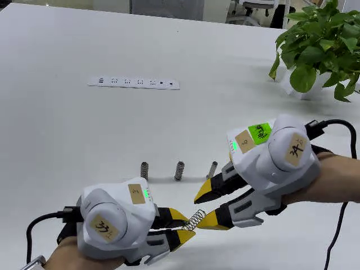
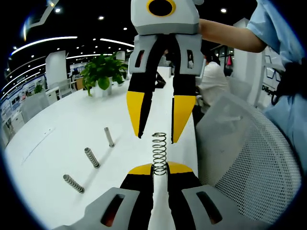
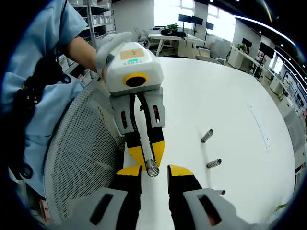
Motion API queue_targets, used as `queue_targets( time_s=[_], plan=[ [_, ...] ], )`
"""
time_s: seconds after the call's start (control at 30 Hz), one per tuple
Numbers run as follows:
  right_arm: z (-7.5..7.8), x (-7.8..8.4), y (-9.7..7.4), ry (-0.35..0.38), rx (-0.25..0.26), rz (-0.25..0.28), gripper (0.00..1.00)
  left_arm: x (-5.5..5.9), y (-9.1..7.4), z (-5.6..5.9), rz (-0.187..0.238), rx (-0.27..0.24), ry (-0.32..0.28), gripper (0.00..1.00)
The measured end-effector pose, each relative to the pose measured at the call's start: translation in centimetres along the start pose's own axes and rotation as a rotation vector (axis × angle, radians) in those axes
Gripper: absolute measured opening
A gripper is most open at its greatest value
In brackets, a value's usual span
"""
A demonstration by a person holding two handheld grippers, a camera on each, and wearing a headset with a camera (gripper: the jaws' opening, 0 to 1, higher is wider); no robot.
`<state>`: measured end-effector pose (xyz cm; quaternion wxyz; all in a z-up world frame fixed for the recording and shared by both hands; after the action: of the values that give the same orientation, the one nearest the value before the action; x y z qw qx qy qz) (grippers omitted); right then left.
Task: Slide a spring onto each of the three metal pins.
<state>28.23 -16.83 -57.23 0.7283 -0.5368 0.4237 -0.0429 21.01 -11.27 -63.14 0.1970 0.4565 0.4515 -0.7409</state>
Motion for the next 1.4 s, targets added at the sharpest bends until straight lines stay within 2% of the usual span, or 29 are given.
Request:
queue_targets(
  time_s=[0.07, 0.13, 0.47, 0.97, 1.4],
  plan=[
    [0.0, 0.1, 0.2, -0.024, -0.031, -0.025, 0.22, 0.0, 0.0, 0.0, -0.003, 0.004, 0.004, 0.09],
    [-0.1, 0.1, 0.4, -0.019, -0.059, -0.034, 0.21, -0.1, 0.1, 0.0, -0.003, 0.005, 0.008, 0.09],
    [0.0, 0.5, 1.4, -0.023, -0.104, -0.064, 0.16, -0.7, 0.1, 0.4, 0.019, 0.016, 0.008, 0.09],
    [-0.4, 0.2, 1.9, -0.006, -0.137, -0.069, 0.13, -0.5, 0.1, 0.7, 0.047, 0.021, 0.002, 0.09],
    [-0.2, 0.6, 2.4, 0.039, -0.135, -0.064, 0.12, 0.0, 0.0, 0.7, 0.049, 0.006, -0.011, 0.1]
  ],
)
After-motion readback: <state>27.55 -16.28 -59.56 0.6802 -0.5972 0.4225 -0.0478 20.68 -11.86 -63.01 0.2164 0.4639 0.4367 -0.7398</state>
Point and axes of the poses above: the centre of the closed fingertips' face, and the gripper's own axes: y roughly forward along the fingers, z roughly to its right, x roughly out of its underside, the point moved 7 cm from there along -y, roughly backward along the fingers, and after that the axes turned 9 degrees about -y, right-handed, at the moved point
